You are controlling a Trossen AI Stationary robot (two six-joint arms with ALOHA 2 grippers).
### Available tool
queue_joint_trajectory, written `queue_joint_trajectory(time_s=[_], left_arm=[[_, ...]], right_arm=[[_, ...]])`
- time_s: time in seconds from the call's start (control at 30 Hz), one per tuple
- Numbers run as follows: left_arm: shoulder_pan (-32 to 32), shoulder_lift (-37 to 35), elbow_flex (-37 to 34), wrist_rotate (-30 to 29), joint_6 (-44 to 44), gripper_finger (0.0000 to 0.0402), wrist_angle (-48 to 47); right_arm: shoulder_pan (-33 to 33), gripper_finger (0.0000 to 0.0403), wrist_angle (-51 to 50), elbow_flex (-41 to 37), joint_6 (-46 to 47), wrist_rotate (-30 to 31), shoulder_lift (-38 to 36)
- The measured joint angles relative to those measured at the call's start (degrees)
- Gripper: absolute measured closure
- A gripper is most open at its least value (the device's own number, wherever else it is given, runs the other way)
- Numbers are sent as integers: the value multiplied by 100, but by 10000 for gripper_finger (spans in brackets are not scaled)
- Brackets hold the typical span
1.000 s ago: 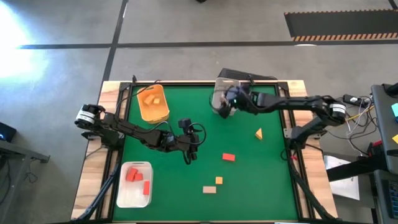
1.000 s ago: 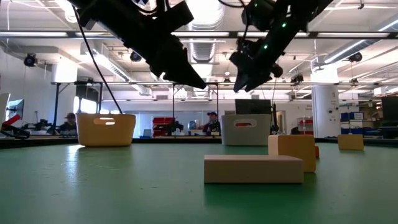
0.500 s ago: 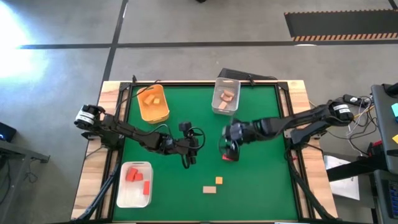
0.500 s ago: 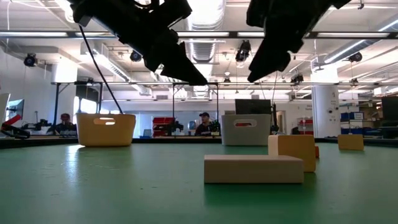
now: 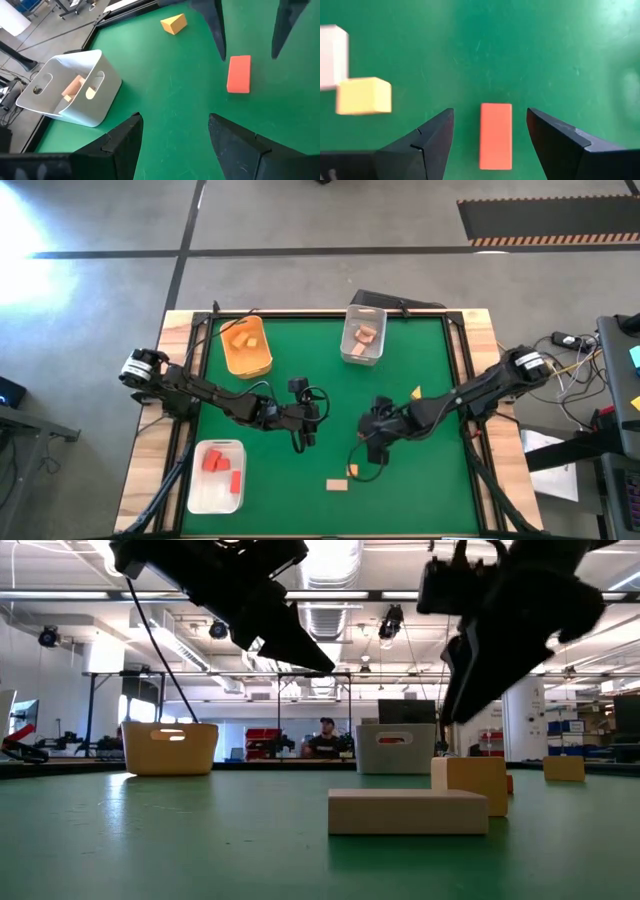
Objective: Sort & place blocks by color
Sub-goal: Put the orange block into the white bin
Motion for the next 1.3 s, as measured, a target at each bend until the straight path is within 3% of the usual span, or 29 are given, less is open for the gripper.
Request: queue_joint_trajectory(time_s=[0.47,0.73,0.97,1.1,1.23,1.3], left_arm=[[-14,0,0,-2,2,193,36],[-14,0,0,-2,7,193,122],[-59,-44,0,14,70,193,106],[-107,-202,-8,262,212,193,192],[-125,-297,-127,672,404,194,728],[-132,-332,-280,899,518,194,1231]], right_arm=[[45,182,-269,20,348,40,1116],[47,290,-231,11,331,-2,1047],[45,290,-237,-12,166,64,970],[35,290,-228,-87,-115,389,734],[31,290,781,-349,-584,637,270],[36,290,1747,-676,-938,624,54]])
